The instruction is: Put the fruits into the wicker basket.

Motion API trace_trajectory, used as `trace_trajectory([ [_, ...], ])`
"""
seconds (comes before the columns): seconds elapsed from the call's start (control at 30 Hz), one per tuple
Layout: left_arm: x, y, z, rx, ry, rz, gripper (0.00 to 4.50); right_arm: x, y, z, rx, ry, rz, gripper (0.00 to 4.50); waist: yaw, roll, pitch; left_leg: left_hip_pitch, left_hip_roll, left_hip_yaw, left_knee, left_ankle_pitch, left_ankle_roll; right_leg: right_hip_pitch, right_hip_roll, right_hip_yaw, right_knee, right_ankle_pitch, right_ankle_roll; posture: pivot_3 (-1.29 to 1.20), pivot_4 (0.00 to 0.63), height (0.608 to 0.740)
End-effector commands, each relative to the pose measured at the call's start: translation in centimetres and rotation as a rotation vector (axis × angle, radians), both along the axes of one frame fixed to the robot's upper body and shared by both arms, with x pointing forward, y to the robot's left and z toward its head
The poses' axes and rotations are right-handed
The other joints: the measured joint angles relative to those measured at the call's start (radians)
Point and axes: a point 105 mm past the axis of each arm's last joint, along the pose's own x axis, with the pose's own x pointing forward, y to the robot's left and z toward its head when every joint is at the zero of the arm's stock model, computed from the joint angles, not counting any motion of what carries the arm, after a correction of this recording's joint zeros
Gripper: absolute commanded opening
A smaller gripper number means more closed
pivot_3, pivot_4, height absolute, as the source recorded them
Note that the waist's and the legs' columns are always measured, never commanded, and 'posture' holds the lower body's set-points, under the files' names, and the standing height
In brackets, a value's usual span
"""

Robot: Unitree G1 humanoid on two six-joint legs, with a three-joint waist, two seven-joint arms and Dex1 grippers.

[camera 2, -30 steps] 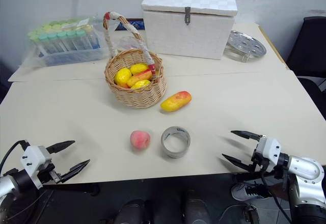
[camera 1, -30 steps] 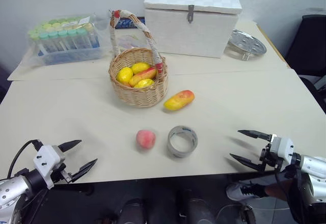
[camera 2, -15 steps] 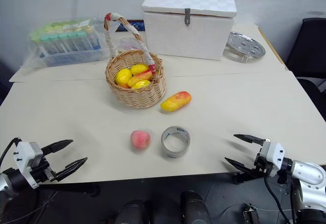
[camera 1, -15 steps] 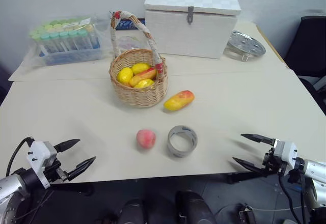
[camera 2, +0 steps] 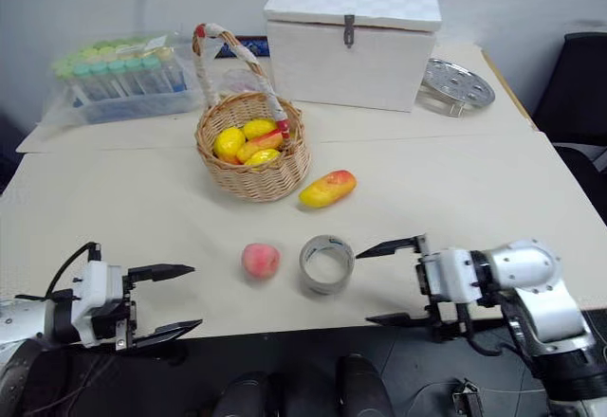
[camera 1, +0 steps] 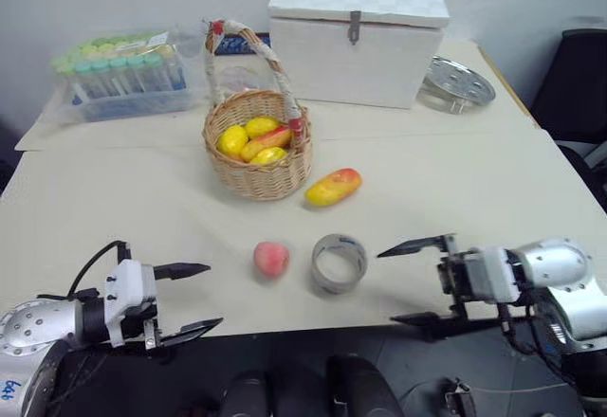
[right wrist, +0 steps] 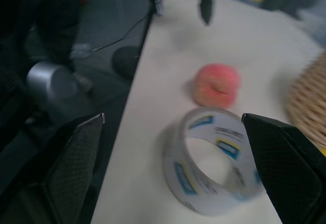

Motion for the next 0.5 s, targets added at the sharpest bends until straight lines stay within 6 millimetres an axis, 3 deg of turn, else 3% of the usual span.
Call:
trace_trajectory([
  [0.03,0.0,-1.7,0.6,-0.002,-0.019,-0.061,4.50,0.4,2.1,-1.1,-0.098,-0.033,0.072,4.47,-0.001,0.000,0.000,0.000,0.000,0.000,0.001,0.000,0.001,0.000,0.000,0.000,0.000,0.000,0.000,0.00,0.150,0.740],
  [0.1,0.0,-1.9,0.6,-0.009,-0.014,-0.067,4.50,0.8,2.9,-1.9,-0.156,-0.030,0.099,4.47,-0.003,0.000,0.000,-0.001,0.000,0.001,0.002,-0.001,0.001,0.000,0.000,0.000,0.000,0.000,0.000,0.00,0.150,0.740],
  [0.2,0.5,-2.3,1.6,-0.068,-0.009,-0.047,4.50,2.3,4.0,-3.4,-0.246,-0.033,0.042,3.85,-0.003,0.000,0.000,-0.001,0.000,0.001,0.003,-0.001,0.002,0.000,0.000,0.000,0.000,0.000,0.000,0.00,0.150,0.740],
  [0.33,0.4,-2.2,2.1,-0.063,-0.008,-0.046,4.50,3.4,5.1,-3.4,-0.247,-0.066,0.007,2.47,-0.008,0.000,0.000,0.000,0.000,0.000,0.005,-0.001,0.001,0.000,0.000,0.000,0.003,0.000,0.000,0.00,0.150,0.740],
  [0.5,0.5,-2.4,2.4,-0.063,-0.013,-0.045,4.50,3.5,4.1,-3.4,-0.271,-0.052,-0.025,0.83,-0.005,-0.001,0.000,0.001,0.000,0.000,0.006,0.000,0.001,0.001,0.000,0.000,0.004,0.000,0.000,0.00,0.150,0.740],
])
